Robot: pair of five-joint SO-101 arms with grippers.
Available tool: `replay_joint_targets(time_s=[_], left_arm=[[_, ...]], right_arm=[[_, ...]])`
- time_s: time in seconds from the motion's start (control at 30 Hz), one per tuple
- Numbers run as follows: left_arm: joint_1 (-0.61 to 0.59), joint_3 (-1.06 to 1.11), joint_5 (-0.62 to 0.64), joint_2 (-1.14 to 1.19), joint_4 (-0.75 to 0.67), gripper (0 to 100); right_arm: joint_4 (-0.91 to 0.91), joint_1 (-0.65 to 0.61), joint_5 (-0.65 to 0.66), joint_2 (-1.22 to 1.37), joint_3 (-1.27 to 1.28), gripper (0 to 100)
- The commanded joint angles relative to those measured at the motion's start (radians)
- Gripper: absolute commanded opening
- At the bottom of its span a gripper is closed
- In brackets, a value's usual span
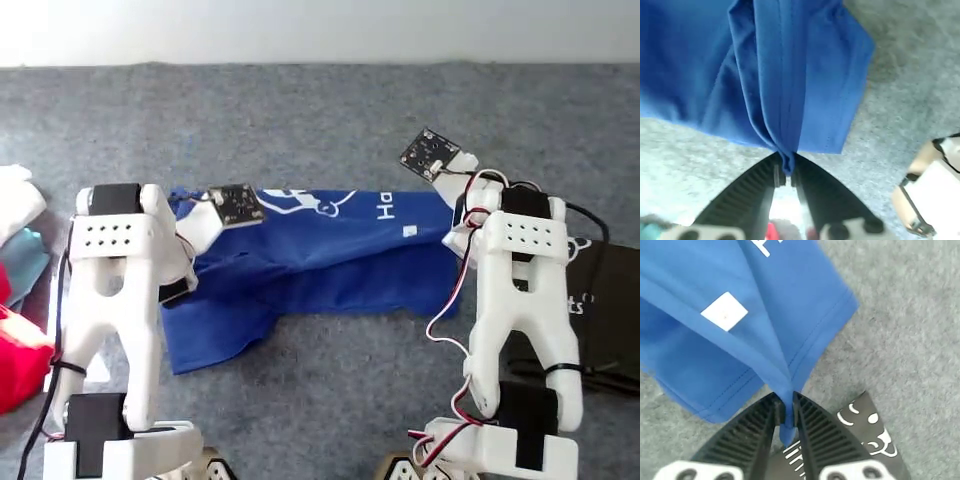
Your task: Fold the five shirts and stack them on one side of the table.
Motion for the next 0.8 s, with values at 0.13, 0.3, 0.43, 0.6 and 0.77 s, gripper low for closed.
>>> replay_joint_targets(time_s=[0.13, 0.3, 0.43, 0.6, 0.77], left_arm=[[-0.002, 0.084, -0.009, -0.043, 0.021, 1], [0.002, 0.076, -0.003, -0.04, 0.015, 1], [0.002, 0.038, 0.054, -0.038, 0.015, 1], [0.002, 0.035, 0.087, -0.038, 0.015, 1], [0.002, 0.018, 0.127, -0.048, -0.02, 1]], right_arm=[[0.027, 0.018, -0.011, -0.061, -0.005, 0.9], [0.025, 0.018, -0.012, -0.053, -0.003, 0.9], [0.016, 0.018, -0.014, -0.051, 0.015, 0.9], [-0.01, 0.018, -0.014, -0.05, 0.029, 0.9], [-0.085, 0.018, -0.014, -0.051, 0.028, 0.9]])
